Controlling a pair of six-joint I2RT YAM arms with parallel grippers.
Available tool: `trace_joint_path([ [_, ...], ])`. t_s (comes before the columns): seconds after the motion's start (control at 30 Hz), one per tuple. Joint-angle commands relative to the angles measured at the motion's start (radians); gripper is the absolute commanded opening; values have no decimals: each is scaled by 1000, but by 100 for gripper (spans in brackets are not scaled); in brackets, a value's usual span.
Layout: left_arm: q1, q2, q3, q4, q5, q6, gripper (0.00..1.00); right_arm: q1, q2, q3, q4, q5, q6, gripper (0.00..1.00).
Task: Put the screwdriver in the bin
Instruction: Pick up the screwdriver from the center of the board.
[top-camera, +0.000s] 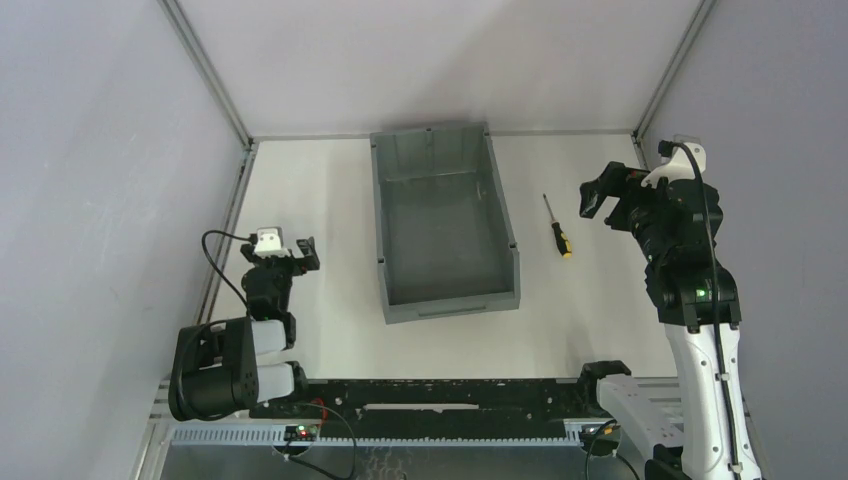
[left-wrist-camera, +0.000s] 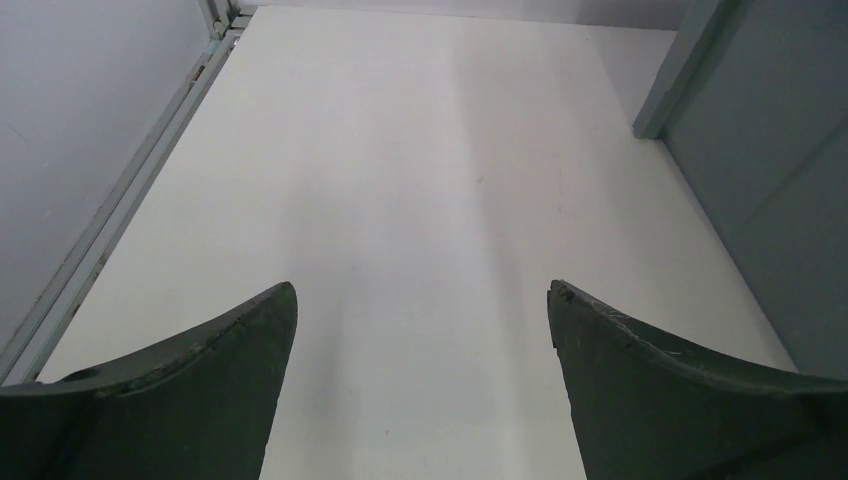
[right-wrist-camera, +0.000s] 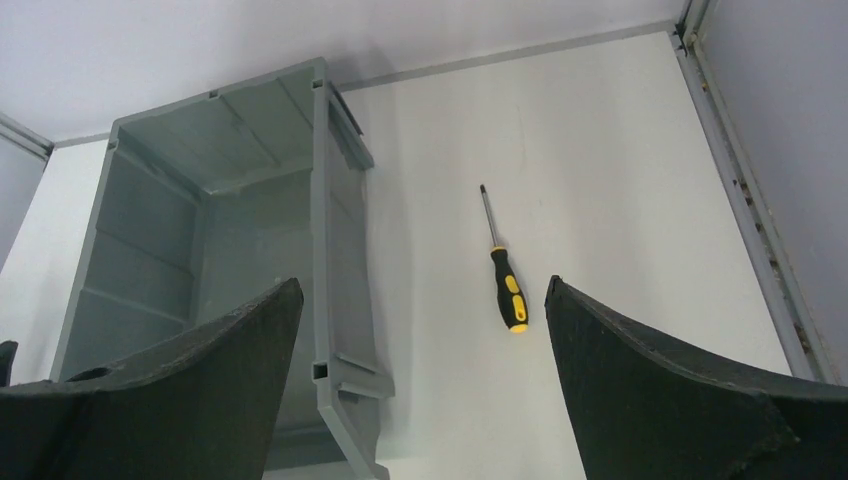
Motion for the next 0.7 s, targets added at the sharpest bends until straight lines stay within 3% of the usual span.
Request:
trace_joint_path([
  [0.0, -4, -12, 39, 41, -6, -11, 100, -2, -4, 2, 15, -23, 9, 100],
  [0.67, -3, -12, 39, 40, -6, -12, 100, -3, 10, 16, 54, -19, -123, 100],
])
